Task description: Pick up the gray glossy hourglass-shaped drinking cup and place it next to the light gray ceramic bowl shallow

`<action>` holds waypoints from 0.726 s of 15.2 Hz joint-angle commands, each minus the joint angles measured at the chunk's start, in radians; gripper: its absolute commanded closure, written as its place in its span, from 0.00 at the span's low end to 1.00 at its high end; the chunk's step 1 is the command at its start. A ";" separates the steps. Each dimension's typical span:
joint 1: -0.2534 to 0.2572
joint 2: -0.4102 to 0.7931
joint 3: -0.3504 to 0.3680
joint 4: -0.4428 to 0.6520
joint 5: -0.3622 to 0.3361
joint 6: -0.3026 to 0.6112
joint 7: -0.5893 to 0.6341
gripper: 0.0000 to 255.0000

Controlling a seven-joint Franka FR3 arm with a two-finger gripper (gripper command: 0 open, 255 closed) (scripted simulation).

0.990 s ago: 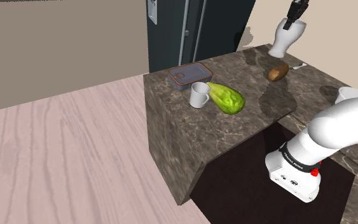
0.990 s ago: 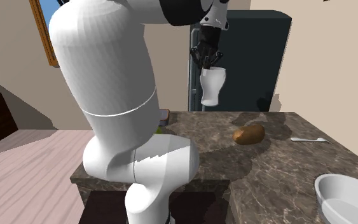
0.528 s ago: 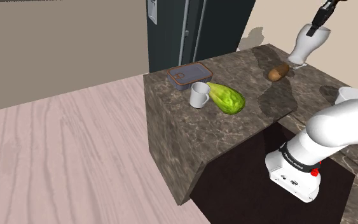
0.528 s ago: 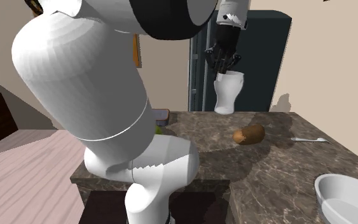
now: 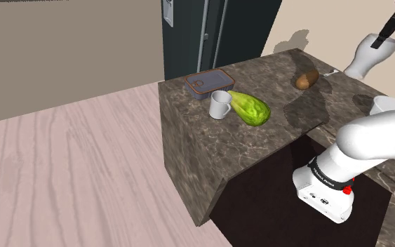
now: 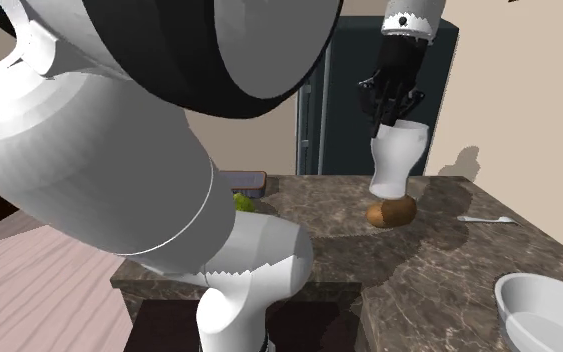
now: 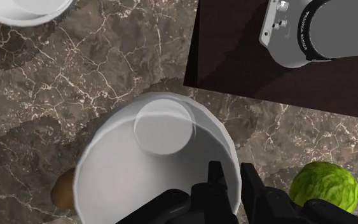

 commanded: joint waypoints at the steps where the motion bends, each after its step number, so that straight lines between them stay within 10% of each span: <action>1: -0.015 -0.009 -0.036 0.008 -0.031 -0.011 -0.049 1.00; 11: -0.076 -0.052 -0.208 0.073 -0.180 -0.067 -0.279 1.00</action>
